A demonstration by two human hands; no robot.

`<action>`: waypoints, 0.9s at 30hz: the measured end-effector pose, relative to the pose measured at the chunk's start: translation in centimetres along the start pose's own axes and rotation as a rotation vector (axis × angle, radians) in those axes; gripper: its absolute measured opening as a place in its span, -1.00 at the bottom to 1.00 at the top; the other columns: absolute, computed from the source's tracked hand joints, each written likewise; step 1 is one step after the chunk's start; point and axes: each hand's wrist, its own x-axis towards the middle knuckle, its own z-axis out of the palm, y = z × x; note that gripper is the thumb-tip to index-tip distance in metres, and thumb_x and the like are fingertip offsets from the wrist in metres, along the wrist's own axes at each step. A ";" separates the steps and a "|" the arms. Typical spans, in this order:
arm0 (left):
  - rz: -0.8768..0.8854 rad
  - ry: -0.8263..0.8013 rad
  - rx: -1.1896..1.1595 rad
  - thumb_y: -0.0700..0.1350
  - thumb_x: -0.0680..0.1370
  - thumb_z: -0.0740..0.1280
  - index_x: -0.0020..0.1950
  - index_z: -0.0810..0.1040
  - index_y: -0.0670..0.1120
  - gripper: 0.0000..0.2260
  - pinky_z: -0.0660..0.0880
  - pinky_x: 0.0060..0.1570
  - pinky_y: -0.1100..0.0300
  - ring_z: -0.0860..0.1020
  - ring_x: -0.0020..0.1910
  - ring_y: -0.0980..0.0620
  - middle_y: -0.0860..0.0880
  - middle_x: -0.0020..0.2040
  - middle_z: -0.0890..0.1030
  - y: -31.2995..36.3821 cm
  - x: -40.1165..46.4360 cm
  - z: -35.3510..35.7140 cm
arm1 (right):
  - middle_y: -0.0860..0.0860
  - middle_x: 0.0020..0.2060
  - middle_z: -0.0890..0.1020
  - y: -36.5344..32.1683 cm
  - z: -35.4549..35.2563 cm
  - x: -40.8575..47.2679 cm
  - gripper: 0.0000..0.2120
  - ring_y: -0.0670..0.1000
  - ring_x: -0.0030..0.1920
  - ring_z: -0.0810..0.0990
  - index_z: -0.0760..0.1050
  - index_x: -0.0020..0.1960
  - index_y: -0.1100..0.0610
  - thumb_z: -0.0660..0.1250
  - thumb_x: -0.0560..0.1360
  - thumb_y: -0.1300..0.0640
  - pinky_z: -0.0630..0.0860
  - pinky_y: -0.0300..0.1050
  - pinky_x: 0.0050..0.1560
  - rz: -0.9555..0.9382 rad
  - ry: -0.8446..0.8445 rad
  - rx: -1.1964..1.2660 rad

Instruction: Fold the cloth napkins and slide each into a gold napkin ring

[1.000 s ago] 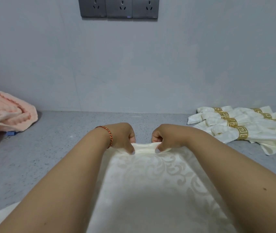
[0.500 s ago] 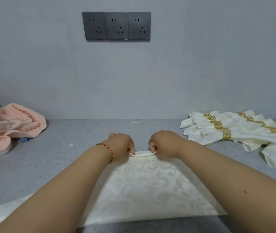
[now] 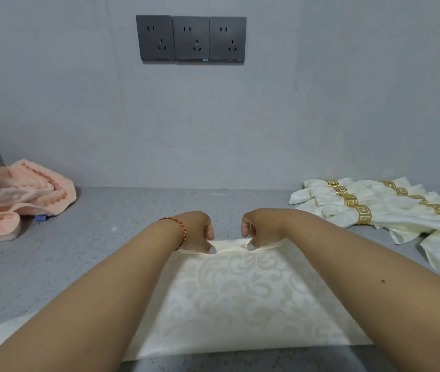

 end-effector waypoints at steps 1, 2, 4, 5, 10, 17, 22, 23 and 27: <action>0.001 -0.014 0.011 0.03 0.46 0.44 0.05 0.56 0.00 -0.78 0.44 -0.03 0.25 0.53 -0.05 0.07 0.11 -0.06 0.55 -0.1 0.0 -0.1 | -0.12 -0.08 0.47 0.1 0.1 0.0 -0.78 -0.03 -0.05 0.47 0.48 0.07 0.01 0.41 0.47 0.01 0.38 -0.17 -0.05 0.006 -0.010 -0.010; 0.004 -0.028 0.023 0.02 0.46 0.44 0.04 0.57 0.01 -0.80 0.46 -0.03 0.24 0.54 -0.05 0.07 0.11 -0.07 0.56 -0.1 -0.1 -0.3 | -0.11 -0.09 0.50 0.1 0.2 -0.1 -0.83 -0.03 -0.07 0.48 0.49 0.02 0.01 0.40 0.48 0.01 0.39 -0.17 -0.07 0.005 -0.012 -0.013; 0.017 -0.047 0.040 -0.01 0.46 0.43 -0.01 0.59 0.00 -0.85 0.50 -0.02 0.21 0.56 -0.07 0.06 0.09 -0.08 0.59 0.1 -0.3 -0.4 | -0.09 -0.11 0.55 0.3 0.4 -0.3 -0.87 -0.02 -0.10 0.51 0.50 -0.03 0.02 0.39 0.48 0.01 0.41 -0.19 -0.13 0.006 0.011 0.004; 0.026 -0.044 0.041 -0.04 0.47 0.43 -0.02 0.60 0.00 -0.87 0.50 -0.01 0.20 0.56 -0.08 0.06 0.08 -0.08 0.60 0.3 -0.5 -0.3 | -0.08 -0.12 0.55 0.2 0.6 -0.6 -0.87 -0.02 -0.11 0.51 0.51 -0.04 0.03 0.40 0.48 0.02 0.40 -0.21 -0.16 0.002 0.036 0.017; 0.035 0.100 0.041 -0.18 0.46 0.38 -0.03 0.60 0.03 -0.86 0.41 0.17 0.13 0.54 0.01 0.05 0.11 0.03 0.62 1.0 -1.8 0.4 | -0.12 -0.21 0.51 -0.4 1.2 -2.1 -0.82 -0.05 -0.16 0.47 0.42 -0.20 -0.01 0.42 0.42 0.13 0.32 -0.26 -0.30 -0.033 0.196 0.026; 0.084 0.215 0.042 -0.29 0.44 0.30 -0.34 0.51 0.11 -0.70 0.32 0.18 0.28 0.56 -0.02 0.11 0.18 -0.24 0.58 0.2 -3.6 1.5 | -0.12 -0.32 0.48 -1.3 2.2 -4.3 -0.72 -0.03 -0.25 0.43 0.28 -0.38 -0.04 0.24 0.30 0.31 0.23 -0.22 -0.29 -0.112 0.293 -0.144; 0.040 0.103 0.057 -0.16 0.51 0.31 -0.08 0.66 0.02 -0.85 0.31 0.24 0.23 0.51 0.09 0.05 0.09 0.00 0.64 0.5 -4.8 0.7 | -0.02 -0.27 0.58 -1.5 1.8 -5.1 -0.88 -0.04 -0.25 0.43 0.49 -0.30 0.08 0.24 0.35 0.25 0.40 -0.14 -0.18 -0.073 0.201 -0.101; 0.022 0.096 0.031 -0.11 0.52 0.31 -0.11 0.63 0.00 -0.89 0.32 0.18 0.21 0.50 0.03 0.03 0.05 -0.04 0.63 0.6 -4.9 0.4 | 0.06 -0.35 0.53 -1.4 1.7 -4.9 -0.89 0.00 -0.30 0.40 0.49 -0.33 0.16 0.24 0.35 0.22 0.36 -0.12 -0.23 -0.051 0.204 -0.071; -0.003 0.110 0.049 -0.09 0.50 0.35 -0.38 0.45 0.01 -0.75 0.36 0.06 0.17 0.50 -0.13 0.02 0.07 -0.22 0.58 1.3 -4.4 0.4 | 0.01 -0.42 0.52 -1.6 1.3 -4.1 -0.69 -0.01 -0.36 0.42 0.37 -0.44 0.04 0.39 0.41 0.10 0.39 -0.15 -0.26 -0.013 0.171 -0.011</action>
